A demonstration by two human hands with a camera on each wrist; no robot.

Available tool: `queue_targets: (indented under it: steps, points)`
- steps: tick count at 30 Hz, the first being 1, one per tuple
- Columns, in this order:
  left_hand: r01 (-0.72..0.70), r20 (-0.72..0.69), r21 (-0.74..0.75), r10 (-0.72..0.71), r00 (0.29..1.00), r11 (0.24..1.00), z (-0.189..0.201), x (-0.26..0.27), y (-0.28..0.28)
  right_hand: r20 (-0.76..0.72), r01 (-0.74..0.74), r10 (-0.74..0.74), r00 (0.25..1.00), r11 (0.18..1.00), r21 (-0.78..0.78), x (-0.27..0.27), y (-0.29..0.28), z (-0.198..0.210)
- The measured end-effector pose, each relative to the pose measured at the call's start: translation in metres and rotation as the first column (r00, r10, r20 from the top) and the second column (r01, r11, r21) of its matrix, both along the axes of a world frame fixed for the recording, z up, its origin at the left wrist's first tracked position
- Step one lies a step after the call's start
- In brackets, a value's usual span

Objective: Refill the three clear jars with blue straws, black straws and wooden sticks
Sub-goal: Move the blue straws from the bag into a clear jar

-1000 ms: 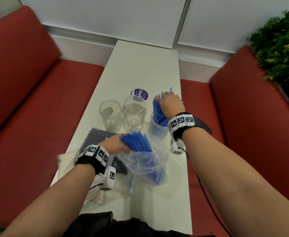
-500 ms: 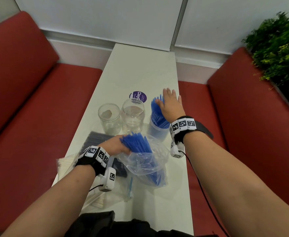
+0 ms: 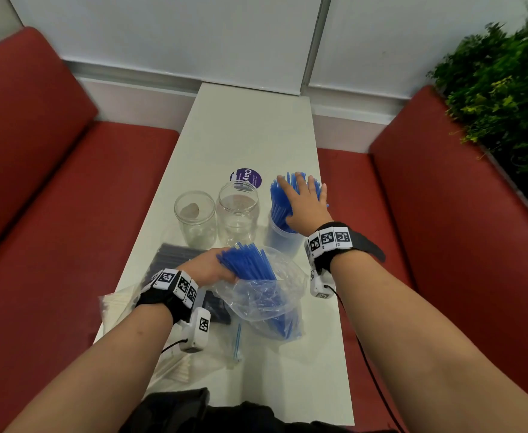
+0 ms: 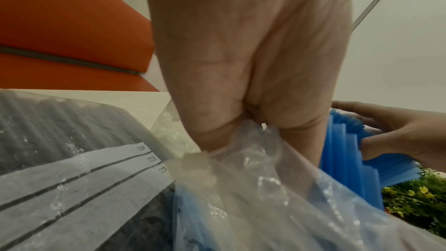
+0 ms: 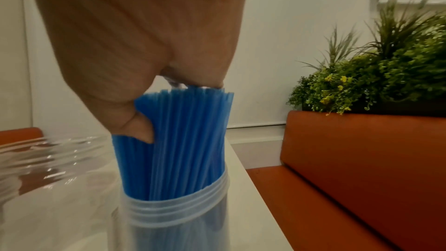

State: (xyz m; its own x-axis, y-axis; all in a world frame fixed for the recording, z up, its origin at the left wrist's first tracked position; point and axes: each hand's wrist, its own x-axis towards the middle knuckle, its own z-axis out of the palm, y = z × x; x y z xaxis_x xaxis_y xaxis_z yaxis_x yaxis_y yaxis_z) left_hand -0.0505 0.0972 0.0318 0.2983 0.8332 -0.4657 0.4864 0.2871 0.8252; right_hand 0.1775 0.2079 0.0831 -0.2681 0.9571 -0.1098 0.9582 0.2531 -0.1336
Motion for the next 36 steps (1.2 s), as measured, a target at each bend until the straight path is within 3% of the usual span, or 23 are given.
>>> queue_targets:
  steps: [6,8,10,11,14,18,22,27,30,32,36]
  points:
    - [0.016,0.041,0.012,-0.016,0.999,1.0,0.002,0.002,-0.002,-0.252,0.081,-0.068,0.965,0.996,0.043,0.002,-0.017,0.004]
    - [0.015,0.033,0.02,-0.015,0.999,1.0,0.0,0.001,-0.001,-0.436,0.068,0.04,0.899,0.971,0.23,0.003,-0.024,0.005]
    - [0.027,0.01,0.038,-0.027,1.0,0.999,-0.002,0.001,0.001,-0.547,0.103,0.19,0.815,0.882,0.459,0.003,-0.035,0.002]
    - [0.03,0.008,0.046,-0.03,1.0,0.998,-0.003,0.001,0.002,-0.591,0.117,0.237,0.771,0.859,0.498,0.0,-0.042,-0.001]
    - [0.007,0.07,0.036,-0.01,0.998,0.999,-0.008,0.003,0.006,-0.699,0.033,0.228,0.677,0.94,0.339,-0.015,-0.072,-0.016]
    - [0.002,0.042,0.056,-0.005,0.999,0.998,-0.013,0.006,0.01,-0.708,-0.078,0.115,0.696,0.993,0.084,-0.021,-0.102,-0.053]
    - [0.01,-0.004,0.082,-0.01,1.0,0.997,-0.021,0.007,0.01,-0.726,-0.036,-0.063,0.685,0.992,-0.121,-0.018,-0.12,-0.077]
    - [0.052,-0.106,0.107,-0.04,0.994,0.993,-0.031,0.01,0.013,-0.732,0.077,-0.187,0.655,0.98,-0.181,-0.016,-0.128,-0.087]
    - [0.109,-0.182,0.124,-0.086,0.979,0.986,-0.03,0.012,0.015,-0.626,0.147,-0.237,0.743,0.97,-0.192,-0.014,-0.13,-0.091]
    - [0.09,-0.145,0.134,-0.07,0.987,0.987,-0.031,0.011,0.015,-0.587,0.157,-0.246,0.772,0.967,-0.198,-0.013,-0.129,-0.094]
    - [-0.026,0.008,0.088,0.025,1.0,0.996,-0.031,0.008,0.009,-0.656,0.174,-0.278,0.702,0.96,-0.22,-0.012,-0.127,-0.092]
